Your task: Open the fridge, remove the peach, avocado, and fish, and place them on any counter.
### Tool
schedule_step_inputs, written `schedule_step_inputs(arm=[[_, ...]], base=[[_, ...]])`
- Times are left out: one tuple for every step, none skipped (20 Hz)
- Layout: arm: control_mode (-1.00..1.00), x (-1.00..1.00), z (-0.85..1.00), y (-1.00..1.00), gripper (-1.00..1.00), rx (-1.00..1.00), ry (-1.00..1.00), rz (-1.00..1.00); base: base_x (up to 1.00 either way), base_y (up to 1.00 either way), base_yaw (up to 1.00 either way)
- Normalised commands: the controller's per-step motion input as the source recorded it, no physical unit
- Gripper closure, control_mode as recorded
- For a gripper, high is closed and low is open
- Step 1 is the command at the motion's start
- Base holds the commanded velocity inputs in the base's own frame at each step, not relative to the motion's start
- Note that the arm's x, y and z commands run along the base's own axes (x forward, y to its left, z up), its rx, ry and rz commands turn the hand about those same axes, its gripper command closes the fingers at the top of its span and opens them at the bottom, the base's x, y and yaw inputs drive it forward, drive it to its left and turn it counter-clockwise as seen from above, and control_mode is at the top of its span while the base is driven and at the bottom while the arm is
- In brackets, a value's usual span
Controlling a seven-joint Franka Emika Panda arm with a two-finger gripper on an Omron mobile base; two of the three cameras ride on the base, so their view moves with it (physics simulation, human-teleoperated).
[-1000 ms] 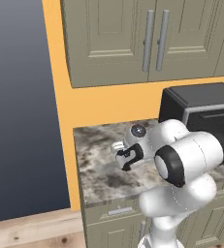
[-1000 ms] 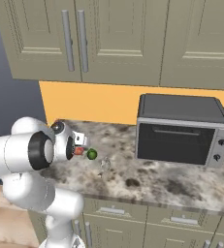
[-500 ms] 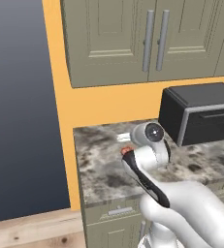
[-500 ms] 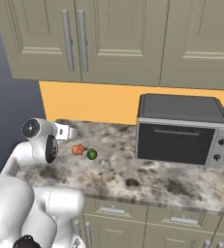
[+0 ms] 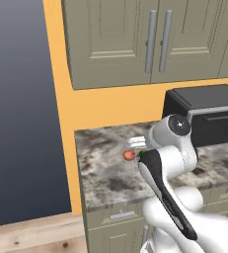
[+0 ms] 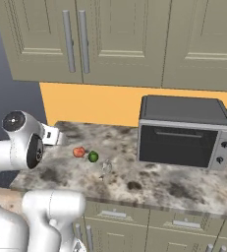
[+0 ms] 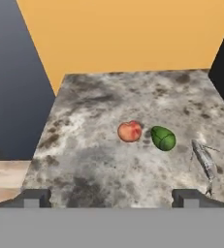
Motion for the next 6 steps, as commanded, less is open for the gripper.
schedule_step_inputs(arm=[[-1.00,-1.00,0.18,0.12,-1.00,0.04,0.29,0.00],[-1.00,-1.00,0.14,0.19,-1.00,0.03,0.30,0.00],[-1.00,-1.00,0.06,0.22,-1.00,0.01,0.29,0.00],[-1.00,-1.00,0.00,0.26,-1.00,0.00,0.24,0.00],[-1.00,-1.00,0.00,0.32,-1.00,0.00,0.12,0.00],[-1.00,-1.00,0.00,0.41,-1.00,0.00,0.04,0.00]], base=[[0.00,0.00,0.00],[0.00,0.00,0.00],[0.00,0.00,0.00],[0.00,0.00,0.00],[0.00,0.00,0.00],[0.00,0.00,0.00]])
